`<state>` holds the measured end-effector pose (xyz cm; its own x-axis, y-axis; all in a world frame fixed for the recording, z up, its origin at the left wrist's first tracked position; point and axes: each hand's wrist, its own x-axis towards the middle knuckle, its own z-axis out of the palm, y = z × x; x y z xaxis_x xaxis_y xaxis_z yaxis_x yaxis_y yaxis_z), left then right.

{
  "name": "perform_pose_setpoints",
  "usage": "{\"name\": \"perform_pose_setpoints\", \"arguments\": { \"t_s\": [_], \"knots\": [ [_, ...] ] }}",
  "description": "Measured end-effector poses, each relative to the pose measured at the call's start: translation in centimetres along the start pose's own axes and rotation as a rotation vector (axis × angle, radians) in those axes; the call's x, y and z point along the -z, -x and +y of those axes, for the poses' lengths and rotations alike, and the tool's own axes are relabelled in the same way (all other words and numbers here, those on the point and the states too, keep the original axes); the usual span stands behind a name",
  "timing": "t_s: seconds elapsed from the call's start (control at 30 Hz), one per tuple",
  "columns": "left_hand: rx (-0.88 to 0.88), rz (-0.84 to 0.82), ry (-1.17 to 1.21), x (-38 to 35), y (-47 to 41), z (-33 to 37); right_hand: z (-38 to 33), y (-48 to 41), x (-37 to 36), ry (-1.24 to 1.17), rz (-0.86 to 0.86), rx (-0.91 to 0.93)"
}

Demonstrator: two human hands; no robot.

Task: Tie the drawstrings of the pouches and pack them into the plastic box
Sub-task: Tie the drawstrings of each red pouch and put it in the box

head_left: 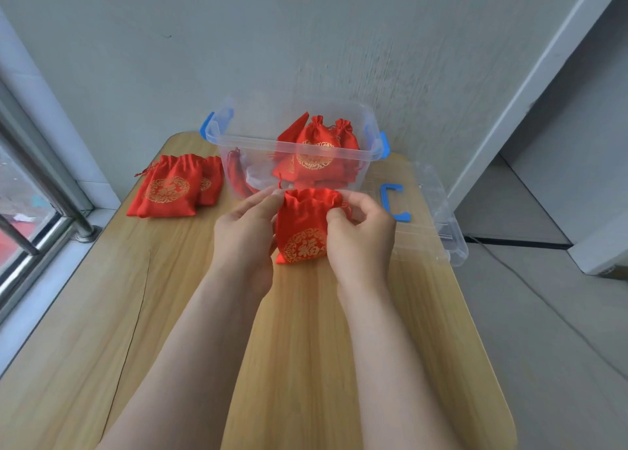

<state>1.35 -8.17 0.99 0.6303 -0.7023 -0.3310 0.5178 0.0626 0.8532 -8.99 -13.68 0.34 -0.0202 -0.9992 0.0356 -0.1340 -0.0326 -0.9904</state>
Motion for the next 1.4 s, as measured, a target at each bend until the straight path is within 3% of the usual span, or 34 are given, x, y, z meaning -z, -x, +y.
{"name": "perform_pose_setpoints", "arguments": {
  "t_s": [0.17, 0.33, 0.67, 1.0, 1.17, 1.4],
  "knots": [
    [-0.020, 0.012, 0.071, -0.3, 0.2, 0.2, 0.0, -0.1, 0.0, -0.021, -0.031, 0.009],
    [-0.158, 0.044, -0.004, 0.0, 0.2, 0.2, 0.0, 0.0, 0.6, -0.035, -0.108, -0.025],
    [-0.220, 0.053, -0.036, 0.8, 0.6, 0.5, -1.1, 1.0, 2.3, -0.128, -0.192, -0.105],
    [-0.092, 0.005, -0.028, 1.6, 1.3, 0.8, -0.5, 1.1, 3.3, -0.154, -0.122, -0.235],
    [-0.110, 0.067, -0.005, 1.8, 1.3, 1.1, -0.9, 1.2, 3.8, -0.126, -0.128, -0.249],
    [-0.156, 0.140, 0.083, 1.7, 1.3, 0.9, -1.3, 0.9, 3.3, -0.245, 0.044, -0.231]
  ]
}}
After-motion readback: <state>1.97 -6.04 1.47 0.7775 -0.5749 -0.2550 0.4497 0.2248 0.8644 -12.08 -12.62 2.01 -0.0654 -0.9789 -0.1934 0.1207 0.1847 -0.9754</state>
